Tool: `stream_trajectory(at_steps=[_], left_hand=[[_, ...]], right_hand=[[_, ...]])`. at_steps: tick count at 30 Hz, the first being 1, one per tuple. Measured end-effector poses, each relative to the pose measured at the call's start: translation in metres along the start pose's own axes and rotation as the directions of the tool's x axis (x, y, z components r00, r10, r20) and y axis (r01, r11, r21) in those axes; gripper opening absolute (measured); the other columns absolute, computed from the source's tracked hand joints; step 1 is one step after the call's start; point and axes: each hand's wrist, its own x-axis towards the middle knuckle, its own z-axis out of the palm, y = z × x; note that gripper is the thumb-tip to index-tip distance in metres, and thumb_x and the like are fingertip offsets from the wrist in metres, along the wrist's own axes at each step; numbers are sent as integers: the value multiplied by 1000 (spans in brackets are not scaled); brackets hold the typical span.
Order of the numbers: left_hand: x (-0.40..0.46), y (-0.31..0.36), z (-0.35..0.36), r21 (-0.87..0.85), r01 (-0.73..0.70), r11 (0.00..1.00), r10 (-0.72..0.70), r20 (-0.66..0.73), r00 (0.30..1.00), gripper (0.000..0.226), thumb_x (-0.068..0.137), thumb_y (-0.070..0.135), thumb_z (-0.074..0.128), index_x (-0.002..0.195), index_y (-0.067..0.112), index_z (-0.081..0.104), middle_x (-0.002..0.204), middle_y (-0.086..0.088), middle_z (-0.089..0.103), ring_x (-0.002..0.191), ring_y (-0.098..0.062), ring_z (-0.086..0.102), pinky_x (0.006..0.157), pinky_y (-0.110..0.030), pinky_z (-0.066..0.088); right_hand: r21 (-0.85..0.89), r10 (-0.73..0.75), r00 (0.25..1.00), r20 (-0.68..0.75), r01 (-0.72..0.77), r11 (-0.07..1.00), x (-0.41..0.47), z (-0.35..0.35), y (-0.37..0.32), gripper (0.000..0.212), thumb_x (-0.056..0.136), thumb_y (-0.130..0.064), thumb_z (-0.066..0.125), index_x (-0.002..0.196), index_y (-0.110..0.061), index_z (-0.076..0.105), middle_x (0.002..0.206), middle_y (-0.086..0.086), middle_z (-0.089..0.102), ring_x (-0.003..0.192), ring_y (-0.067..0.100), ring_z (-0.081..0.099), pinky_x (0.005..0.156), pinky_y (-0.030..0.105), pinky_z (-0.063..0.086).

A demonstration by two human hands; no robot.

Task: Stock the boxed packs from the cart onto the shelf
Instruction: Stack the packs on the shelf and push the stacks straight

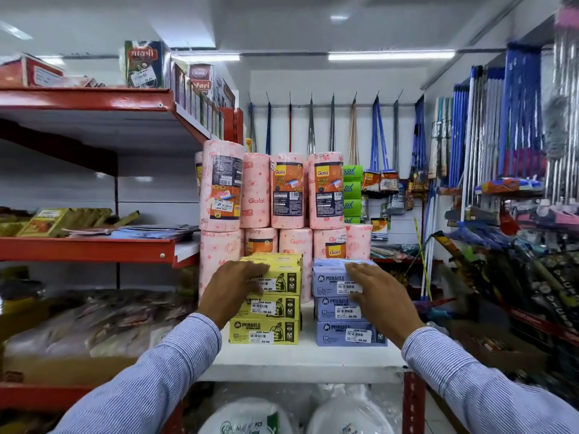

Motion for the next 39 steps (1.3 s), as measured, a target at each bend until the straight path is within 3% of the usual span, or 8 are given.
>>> stream_trajectory(at_steps=[3,6,8,11,24,30,36,39], left_hand=[[-5,3,4,78,-56,995,57,-10,998,44,82,15,76,124,20,66,128,-11,68,120,-32,60,102,-46,46],[-19,-2,16,233,-171,957,194,-78,978,58,93,34,61,146,21,41,157,-7,35,149,-28,25,121,-52,21],[-32,-12,26,338,-223,914,270,-99,958,68,96,46,45,154,21,19,164,-8,12,153,-27,5,123,-54,10],[-45,-26,37,412,-247,877,304,-77,949,74,99,47,37,155,13,2,166,-12,-3,153,-28,-6,123,-54,2],[-36,-68,60,443,-268,856,287,25,958,67,102,43,23,154,7,3,165,-14,-5,153,-27,-3,122,-52,9],[-38,-67,59,456,-271,848,289,30,957,71,102,41,34,154,5,1,165,-16,-6,153,-28,-3,122,-56,15],[-46,-19,68,392,-299,870,341,-39,939,70,103,41,33,154,6,0,164,-16,-8,152,-29,-8,123,-54,0],[-40,25,86,385,-365,848,414,-51,909,66,104,38,29,154,5,3,164,-16,-3,152,-30,-6,124,-55,3]], right_hand=[[-33,-25,999,-39,24,999,-5,10,-1,68,86,-25,68,146,-11,36,150,8,44,140,27,37,117,41,29],[-47,-80,989,-125,75,996,-17,21,-18,80,90,-32,58,152,-8,14,159,15,21,148,31,18,121,47,15],[-18,-158,975,-158,157,987,-25,29,-43,79,95,-31,49,152,-9,0,162,14,2,150,28,0,123,47,6],[-13,-270,949,-161,272,962,-25,51,-86,75,97,-24,43,151,-8,-7,162,13,-10,149,28,-11,120,48,2],[37,-249,965,-79,252,967,8,107,-116,69,99,-24,38,152,-10,-4,163,9,-9,149,22,-12,121,48,5],[37,-258,963,-79,262,964,7,105,-116,68,99,-24,40,152,-7,1,163,11,-4,150,23,-9,121,50,9],[36,-246,955,-164,255,966,-16,81,-88,68,98,-19,43,152,-7,3,162,13,-4,150,26,-7,122,50,9],[39,-178,962,-208,190,981,-24,67,-57,69,96,-17,42,152,-5,4,162,15,-3,150,28,-6,121,52,8]])
